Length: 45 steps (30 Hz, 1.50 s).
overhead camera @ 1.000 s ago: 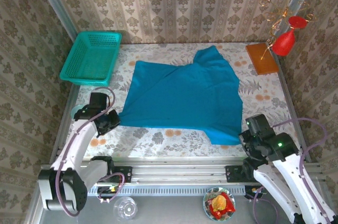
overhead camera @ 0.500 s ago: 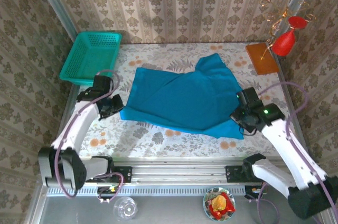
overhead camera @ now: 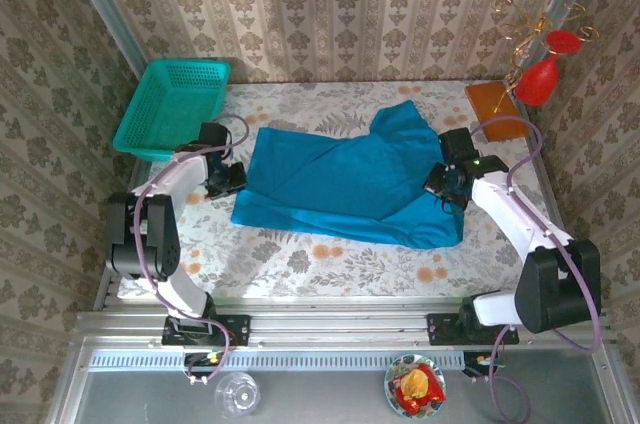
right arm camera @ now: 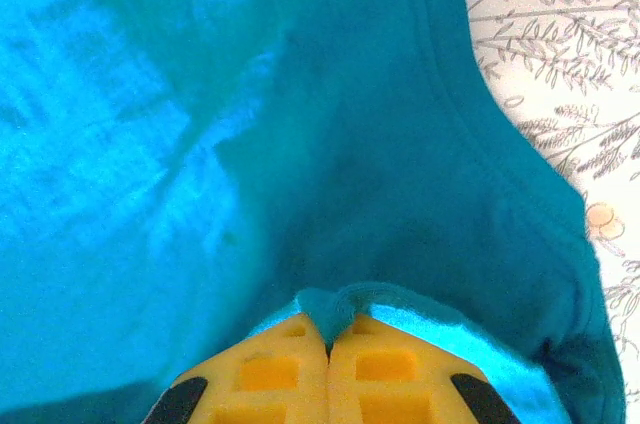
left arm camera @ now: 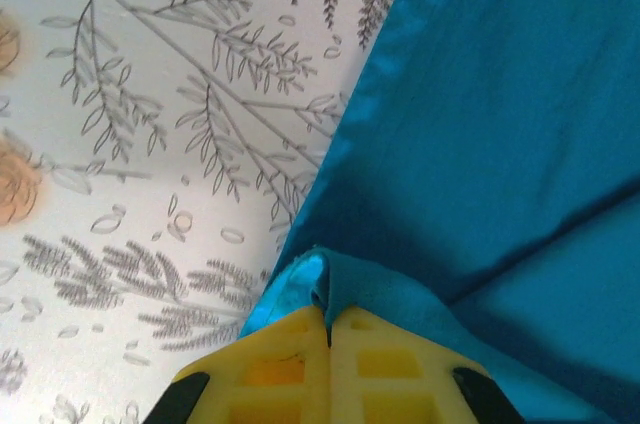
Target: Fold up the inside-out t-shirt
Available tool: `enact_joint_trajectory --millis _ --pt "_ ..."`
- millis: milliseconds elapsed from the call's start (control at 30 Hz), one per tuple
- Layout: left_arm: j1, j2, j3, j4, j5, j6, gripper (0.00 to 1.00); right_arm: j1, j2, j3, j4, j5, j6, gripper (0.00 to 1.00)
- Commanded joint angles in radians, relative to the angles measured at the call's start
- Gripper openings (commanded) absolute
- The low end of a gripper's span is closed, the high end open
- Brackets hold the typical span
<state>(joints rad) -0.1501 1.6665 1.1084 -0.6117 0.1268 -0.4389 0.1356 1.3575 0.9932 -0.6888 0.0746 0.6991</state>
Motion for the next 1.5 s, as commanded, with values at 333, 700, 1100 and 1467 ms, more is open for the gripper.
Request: enact_joint_trajectory --millis 333,700,1100,1467 --pt "-0.008 0.085 0.119 0.009 -0.003 0.075 0.02 -0.05 0.088 0.087 0.046 0.008 -0.108 0.0" --pt "-0.006 -0.068 -0.011 -0.041 -0.009 0.092 0.3 -0.05 0.054 0.116 -0.068 0.02 -0.143 0.54" --pt "-0.041 0.086 -0.137 0.037 0.124 0.029 0.05 -0.081 -0.011 -0.07 -0.101 -0.051 -0.24 0.69" --pt "0.119 -0.132 -0.379 0.033 0.125 -0.056 0.06 -0.158 0.063 -0.104 -0.032 -0.211 -0.288 0.64"
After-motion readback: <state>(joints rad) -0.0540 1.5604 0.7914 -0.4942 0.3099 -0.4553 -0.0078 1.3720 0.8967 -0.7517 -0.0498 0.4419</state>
